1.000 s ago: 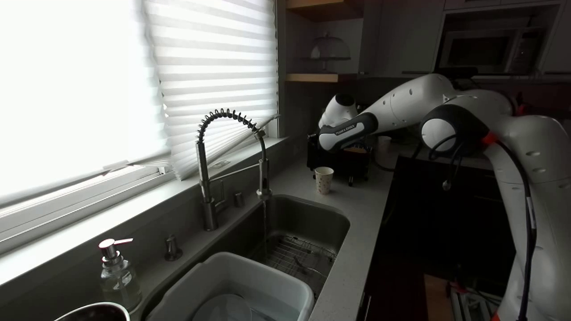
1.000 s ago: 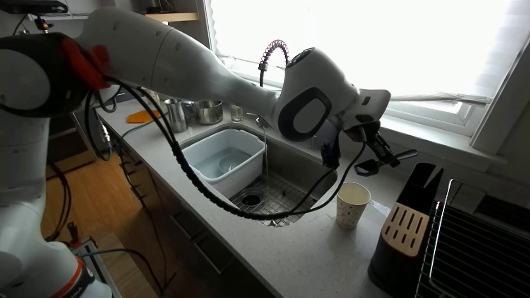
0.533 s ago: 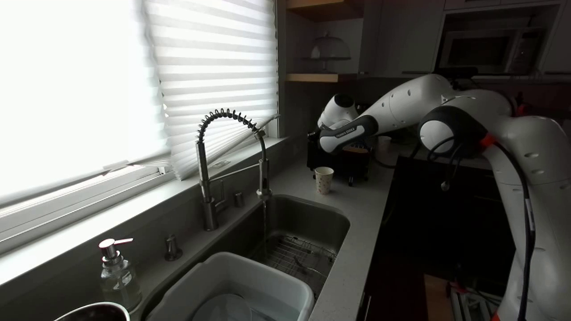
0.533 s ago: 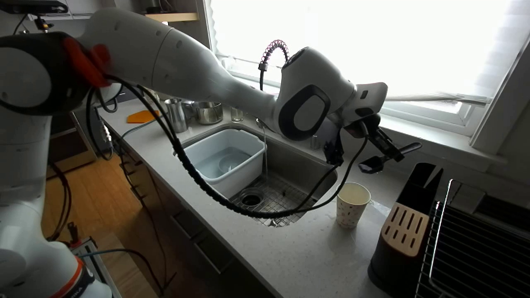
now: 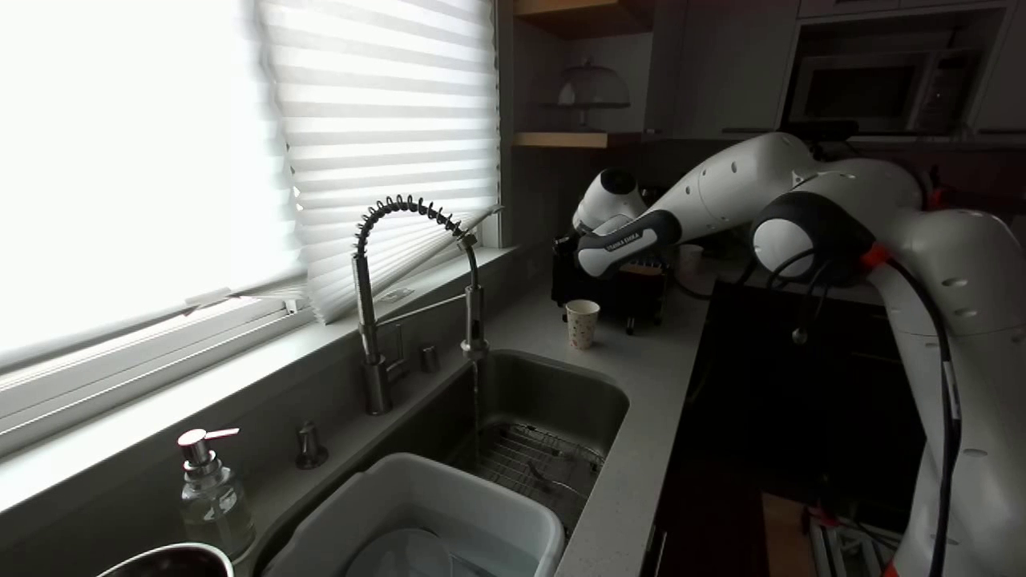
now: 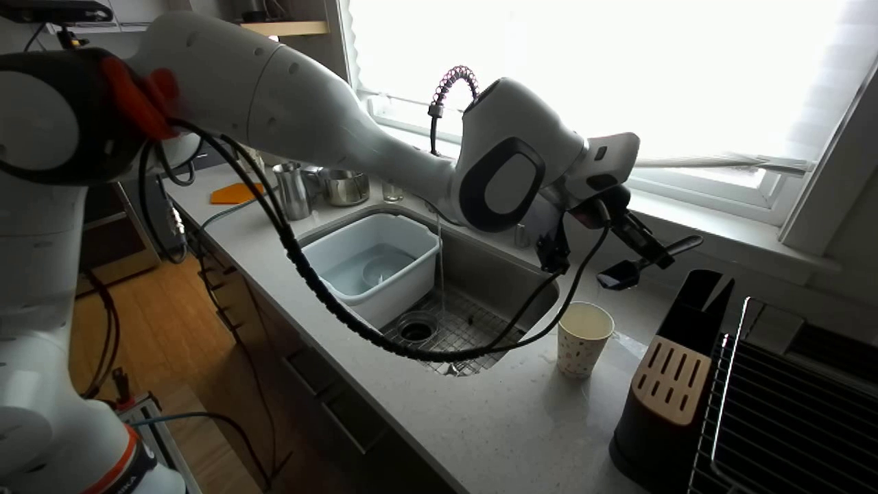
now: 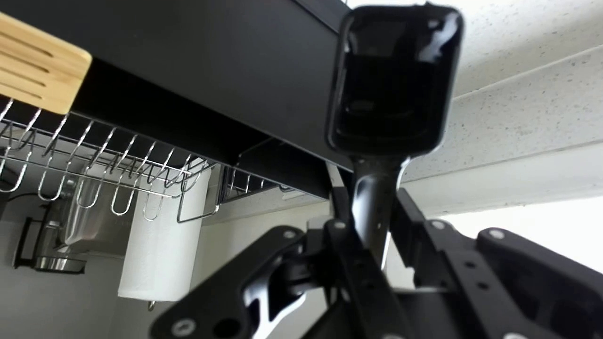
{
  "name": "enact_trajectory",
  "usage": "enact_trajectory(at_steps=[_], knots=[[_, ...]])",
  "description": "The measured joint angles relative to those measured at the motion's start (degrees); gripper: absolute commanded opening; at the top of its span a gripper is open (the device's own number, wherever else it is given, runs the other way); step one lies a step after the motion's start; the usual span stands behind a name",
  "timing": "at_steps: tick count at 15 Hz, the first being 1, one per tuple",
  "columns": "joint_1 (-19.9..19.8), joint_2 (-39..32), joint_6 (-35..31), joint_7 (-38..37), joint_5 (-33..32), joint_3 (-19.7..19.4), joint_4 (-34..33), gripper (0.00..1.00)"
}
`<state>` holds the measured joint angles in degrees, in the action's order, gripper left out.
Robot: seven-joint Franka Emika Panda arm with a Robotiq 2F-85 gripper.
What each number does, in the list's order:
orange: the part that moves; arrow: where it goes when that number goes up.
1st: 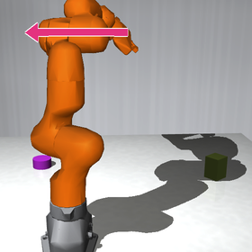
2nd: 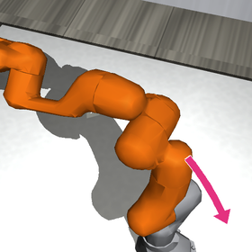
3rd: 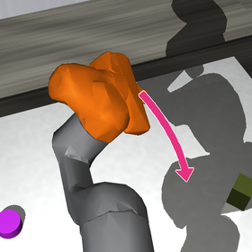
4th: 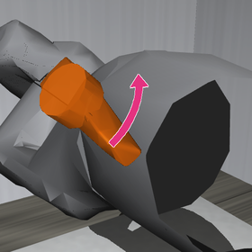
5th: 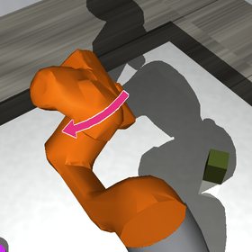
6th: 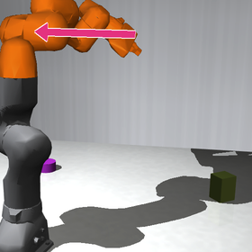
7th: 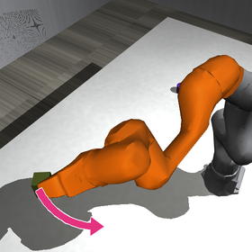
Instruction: Pick up the black scoop and use it to move one scoop of water from the tap into the styrofoam cup
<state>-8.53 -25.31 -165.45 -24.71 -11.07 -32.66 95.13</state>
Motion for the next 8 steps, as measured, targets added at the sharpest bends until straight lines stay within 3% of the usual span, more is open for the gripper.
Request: enact_trajectory(at_steps=[8], knots=[[5.33,-0.13,-2.99,-4.35,-2.27,-6.21,2.54,0.06]])
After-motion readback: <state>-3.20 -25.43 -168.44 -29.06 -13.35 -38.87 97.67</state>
